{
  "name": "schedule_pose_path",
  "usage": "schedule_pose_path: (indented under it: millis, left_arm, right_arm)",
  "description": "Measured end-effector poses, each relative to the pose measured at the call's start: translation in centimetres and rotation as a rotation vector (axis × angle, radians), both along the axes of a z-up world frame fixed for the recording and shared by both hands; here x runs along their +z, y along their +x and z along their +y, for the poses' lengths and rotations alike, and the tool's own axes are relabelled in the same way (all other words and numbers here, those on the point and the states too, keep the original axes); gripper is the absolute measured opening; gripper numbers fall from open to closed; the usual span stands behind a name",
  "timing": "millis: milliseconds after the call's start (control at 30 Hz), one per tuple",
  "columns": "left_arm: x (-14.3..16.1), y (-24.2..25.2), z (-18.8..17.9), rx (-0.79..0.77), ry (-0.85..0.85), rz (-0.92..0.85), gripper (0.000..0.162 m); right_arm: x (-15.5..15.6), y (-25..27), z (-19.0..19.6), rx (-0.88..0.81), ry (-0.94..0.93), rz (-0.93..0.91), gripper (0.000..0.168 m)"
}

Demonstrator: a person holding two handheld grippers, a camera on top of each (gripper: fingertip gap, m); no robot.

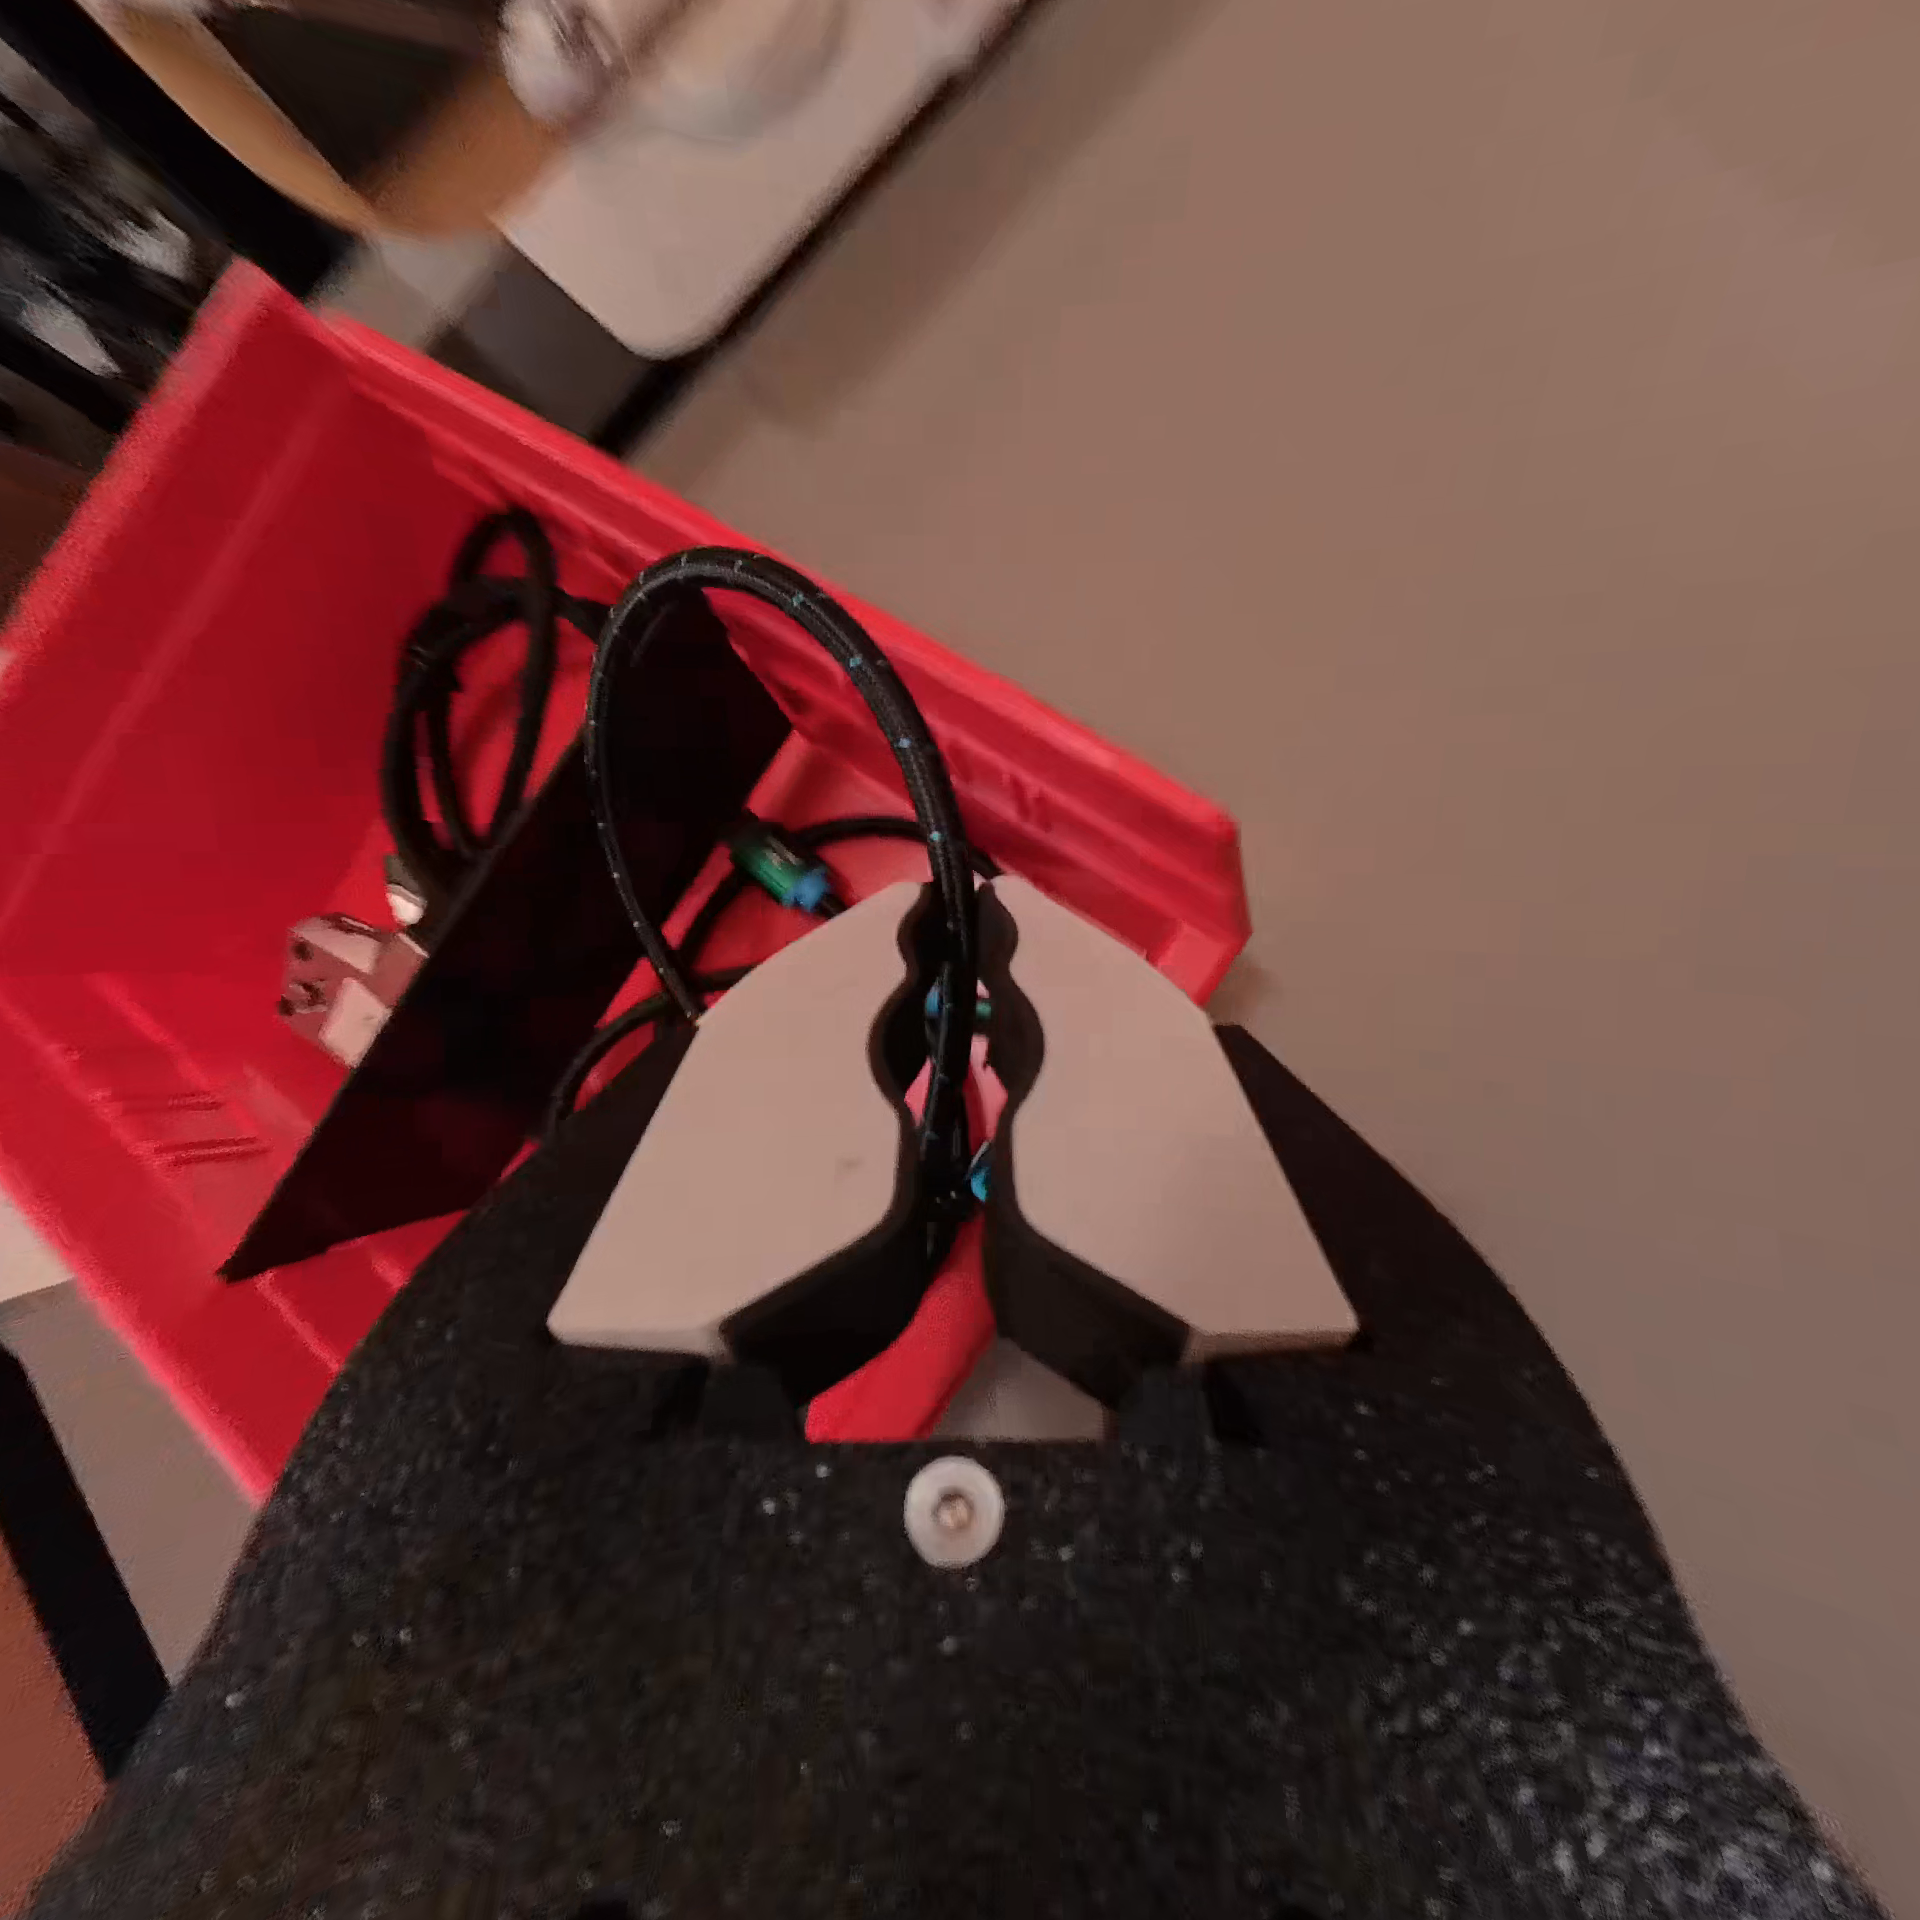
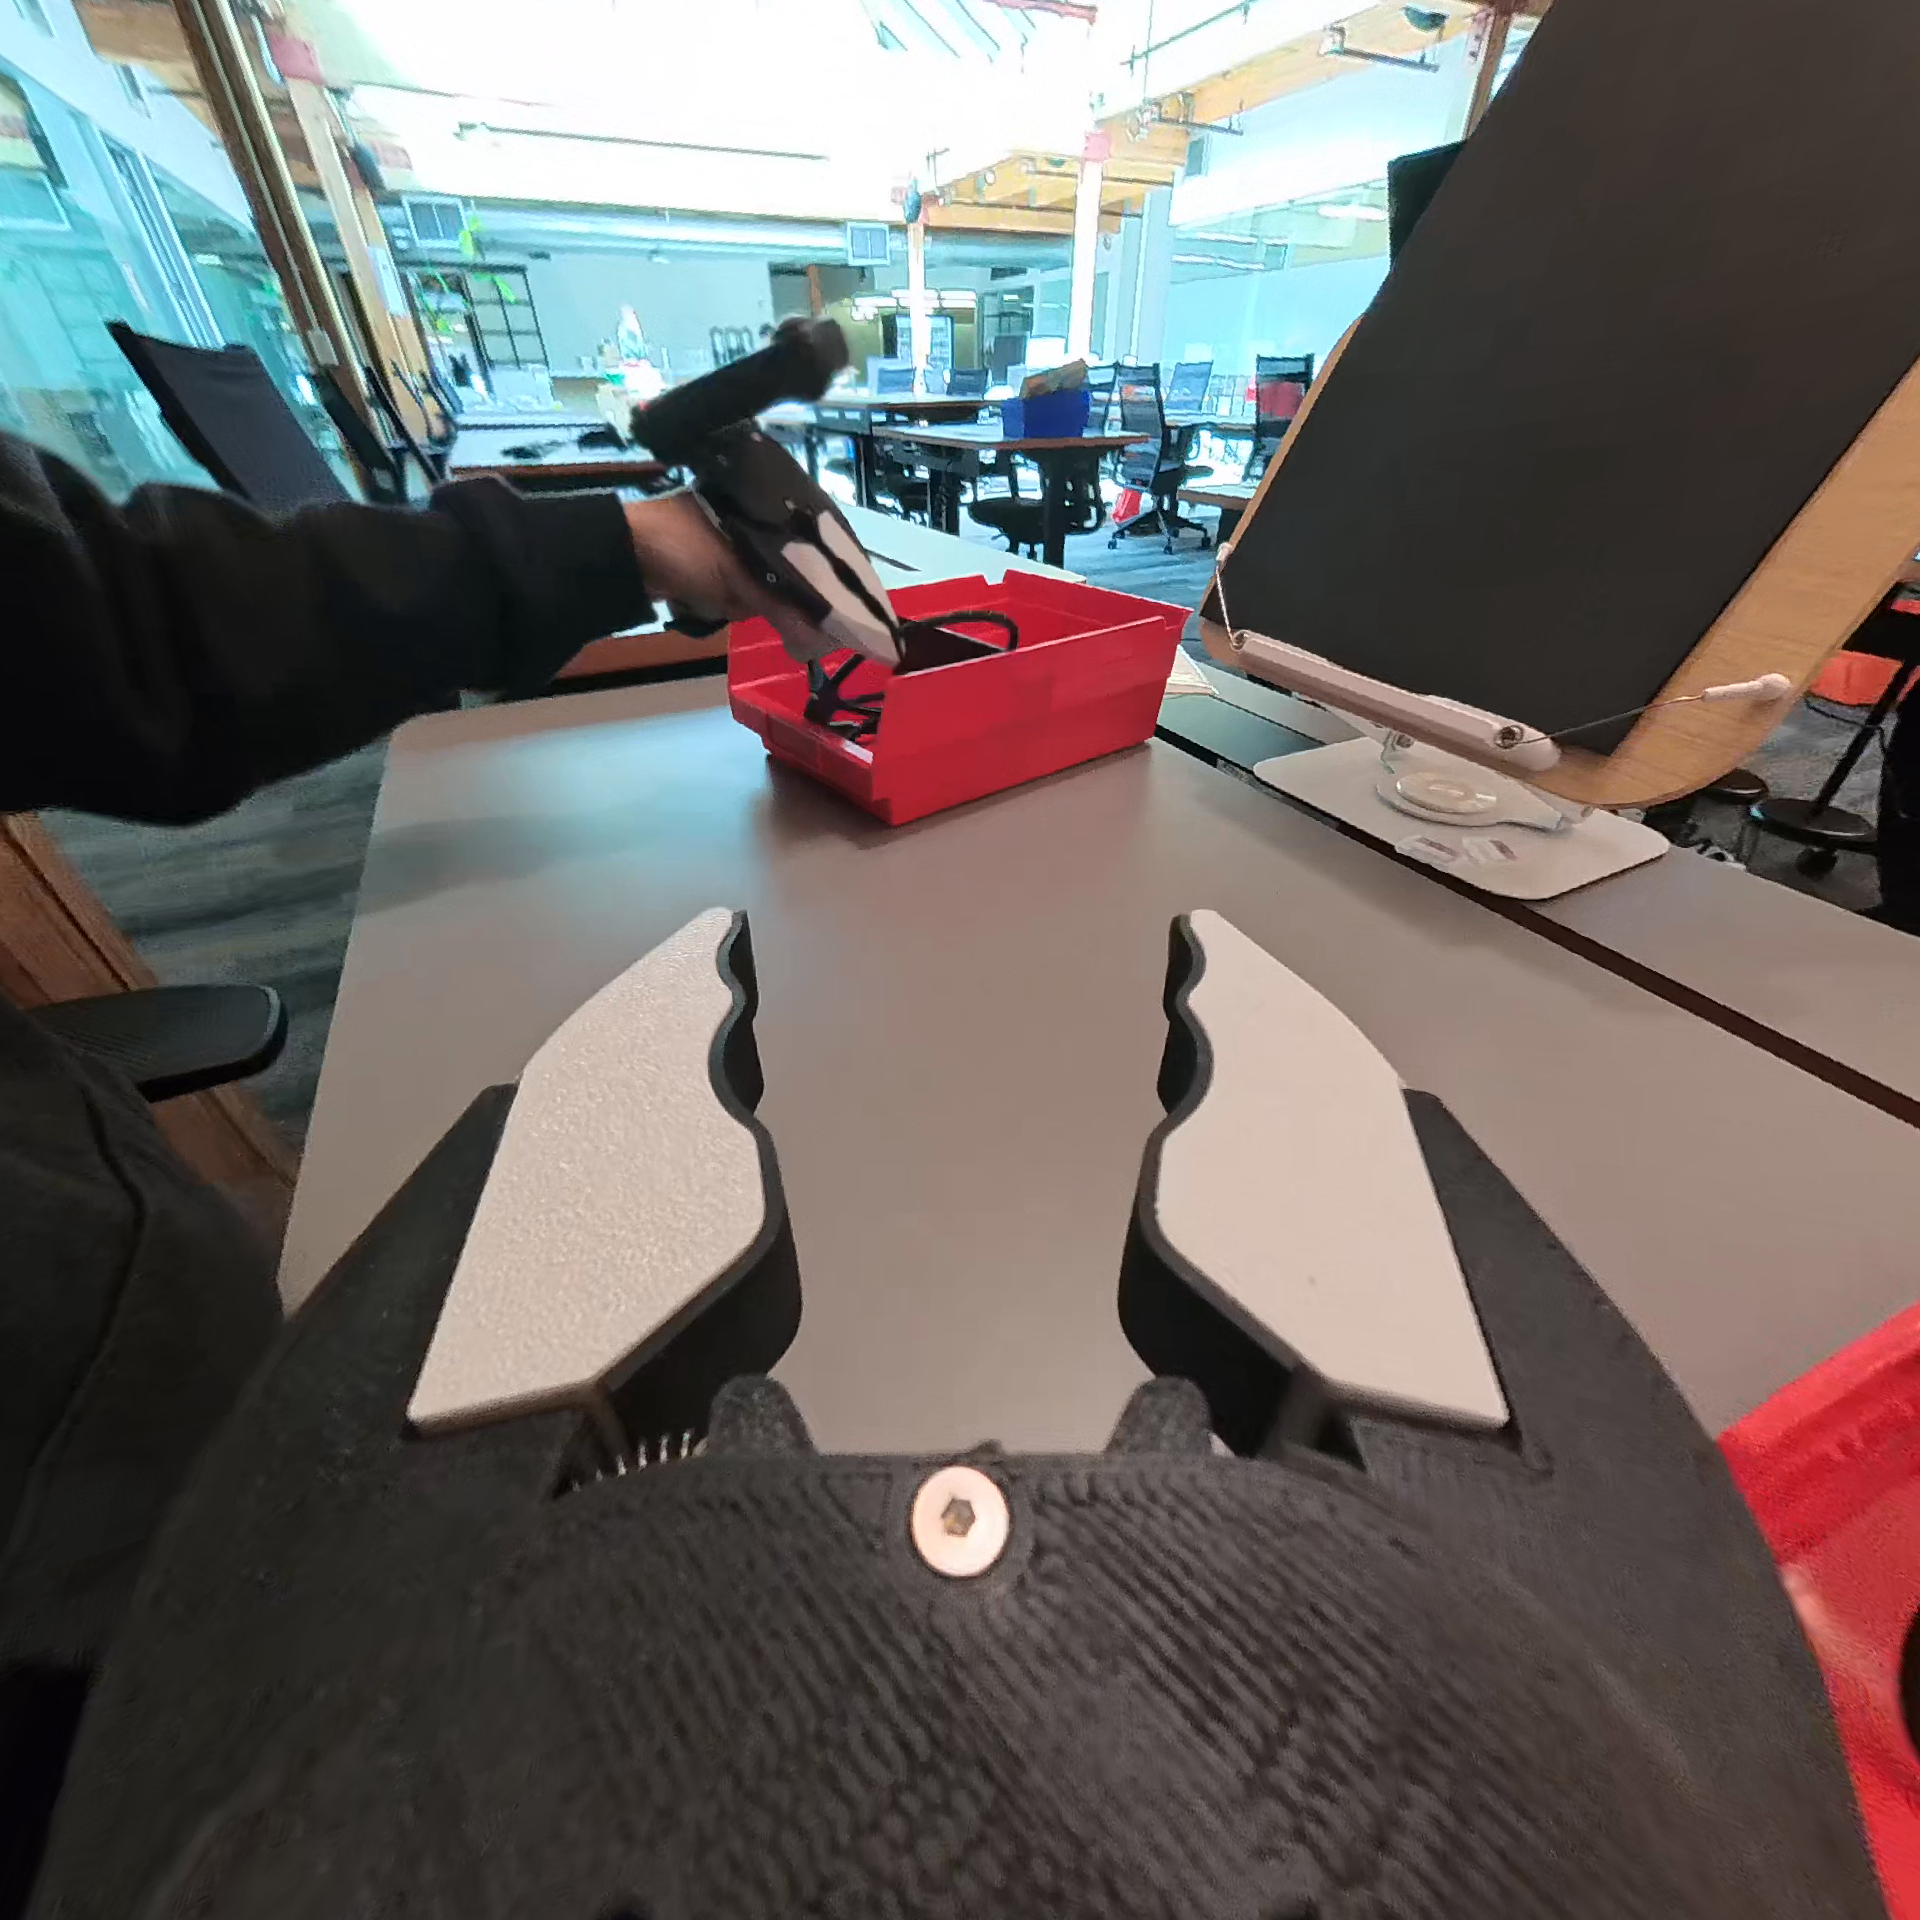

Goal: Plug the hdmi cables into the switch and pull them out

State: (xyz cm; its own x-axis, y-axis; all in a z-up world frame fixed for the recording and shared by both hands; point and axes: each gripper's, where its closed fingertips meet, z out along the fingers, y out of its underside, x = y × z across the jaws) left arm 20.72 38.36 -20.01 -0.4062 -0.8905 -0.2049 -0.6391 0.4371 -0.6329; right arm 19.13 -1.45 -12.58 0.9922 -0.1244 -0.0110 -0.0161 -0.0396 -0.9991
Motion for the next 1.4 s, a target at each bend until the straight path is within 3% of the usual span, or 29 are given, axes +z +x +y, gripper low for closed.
schedule_pose_path:
  millis: [200, 333, 500, 600, 767, 1033, 1100, 1200, 1400]
  left_arm:
    - [11.6, -0.9, -2.7, 0.146, 0.004, -0.494, 0.006]
    - [18.7, -2.8, -8.5, 0.02, -0.311, -0.722, 0.006]
    - [22.4, -4.0, -14.9, -0.138, -0.718, -0.856, 0.006]
    - [23.0, -4.0, -17.9, -0.149, -0.952, -0.934, 0.006]
    - [21.6, -2.7, -20.7, 0.026, -1.282, -0.911, 0.006]
    - [17.4, -1.0, -23.6, 0.167, -1.643, -0.712, 0.006]
    - [16.7, -0.8, -24.3, 0.167, -1.659, -0.68, 0.006]
    - [16.0, -0.6, -25.1, 0.165, -1.646, -0.655, 0.006]
    - [15.3, -0.2, -25.7, 0.101, -1.629, -0.584, 0.006]
  right_arm:
    - [-0.3, 0.1, 2.2, 0.012, 0.004, 0.031, 0.074]
    - [0.6, -1.0, 5.1, 0.074, 0.026, 0.001, 0.074]
    - [2.5, -2.2, 9.2, 0.082, 0.088, -0.068, 0.075]
    - [5.4, -2.1, 11.0, -0.015, 0.218, -0.2, 0.075]
    - [8.0, -1.6, 11.8, -0.162, 0.323, -0.39, 0.069]
    - [6.5, -1.9, 12.4, -0.189, 0.243, -0.587, 0.056]
    - [5.9, -1.8, 12.5, -0.225, 0.22, -0.641, 0.048]
    - [5.8, -1.8, 12.2, -0.272, 0.221, -0.71, 0.018]
    - [5.3, -1.3, 11.7, -0.214, 0.2, -0.577, 0.017]
